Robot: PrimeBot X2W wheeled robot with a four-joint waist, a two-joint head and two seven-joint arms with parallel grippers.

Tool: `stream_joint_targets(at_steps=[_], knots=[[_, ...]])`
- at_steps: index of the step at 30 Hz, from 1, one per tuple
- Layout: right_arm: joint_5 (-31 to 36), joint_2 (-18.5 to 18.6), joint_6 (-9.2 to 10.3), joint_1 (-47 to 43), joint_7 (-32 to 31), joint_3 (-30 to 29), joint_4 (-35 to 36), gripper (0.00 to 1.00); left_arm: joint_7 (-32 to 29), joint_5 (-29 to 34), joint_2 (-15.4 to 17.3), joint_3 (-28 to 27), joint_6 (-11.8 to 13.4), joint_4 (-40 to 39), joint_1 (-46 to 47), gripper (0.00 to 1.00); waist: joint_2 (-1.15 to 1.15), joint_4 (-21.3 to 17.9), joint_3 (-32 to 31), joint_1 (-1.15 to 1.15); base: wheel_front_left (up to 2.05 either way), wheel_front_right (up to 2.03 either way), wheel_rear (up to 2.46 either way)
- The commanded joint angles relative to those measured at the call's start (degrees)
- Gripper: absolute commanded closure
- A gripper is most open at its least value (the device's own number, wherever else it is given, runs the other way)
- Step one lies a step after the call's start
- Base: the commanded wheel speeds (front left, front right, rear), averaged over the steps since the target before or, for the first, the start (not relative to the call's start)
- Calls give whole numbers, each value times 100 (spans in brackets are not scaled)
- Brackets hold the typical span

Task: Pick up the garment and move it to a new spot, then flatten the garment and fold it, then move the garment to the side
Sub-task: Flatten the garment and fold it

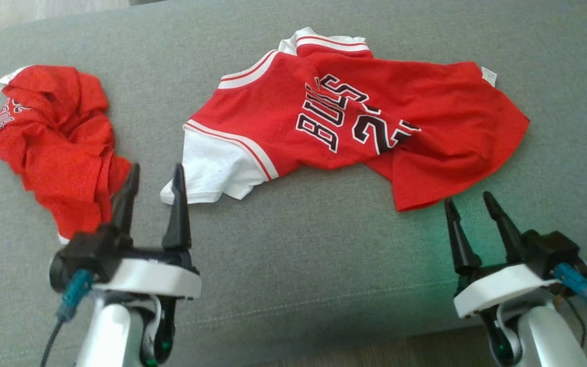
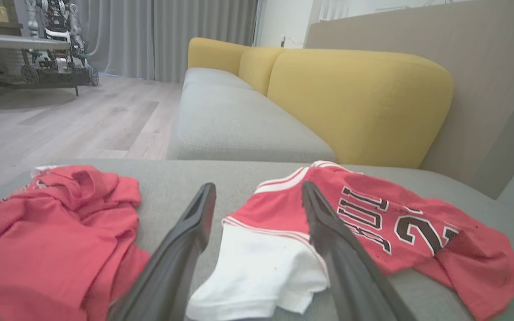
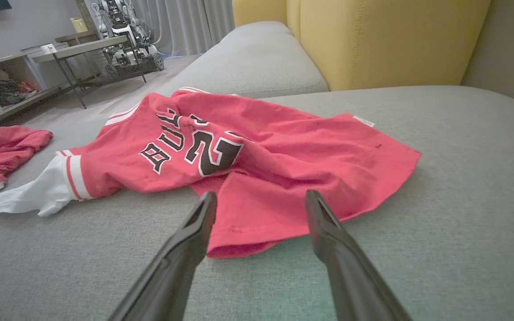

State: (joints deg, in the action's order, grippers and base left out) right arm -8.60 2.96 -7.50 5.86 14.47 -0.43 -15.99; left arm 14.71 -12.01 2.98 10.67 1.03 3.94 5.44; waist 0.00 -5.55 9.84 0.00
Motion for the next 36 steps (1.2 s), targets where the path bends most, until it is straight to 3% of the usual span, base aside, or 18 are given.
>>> stream_joint_targets(at_steps=[1,13,24,36], knots=[[-44,-8,1,139,52,201,121,0,29,21,10,-140,0,-185,200,0,0,7,25,0,0,0,0],[-274,-8,1,432,52,613,-783,0,29,-87,-9,174,43,-60,222,0,0,374,164,0,0,0,0],[-235,-8,1,734,52,309,-1392,0,29,-154,-10,270,99,19,204,0,0,788,194,0,0,0,0],[135,-8,1,1059,52,23,-1799,0,29,-198,-10,342,111,38,293,0,0,909,345,0,0,0,0]])
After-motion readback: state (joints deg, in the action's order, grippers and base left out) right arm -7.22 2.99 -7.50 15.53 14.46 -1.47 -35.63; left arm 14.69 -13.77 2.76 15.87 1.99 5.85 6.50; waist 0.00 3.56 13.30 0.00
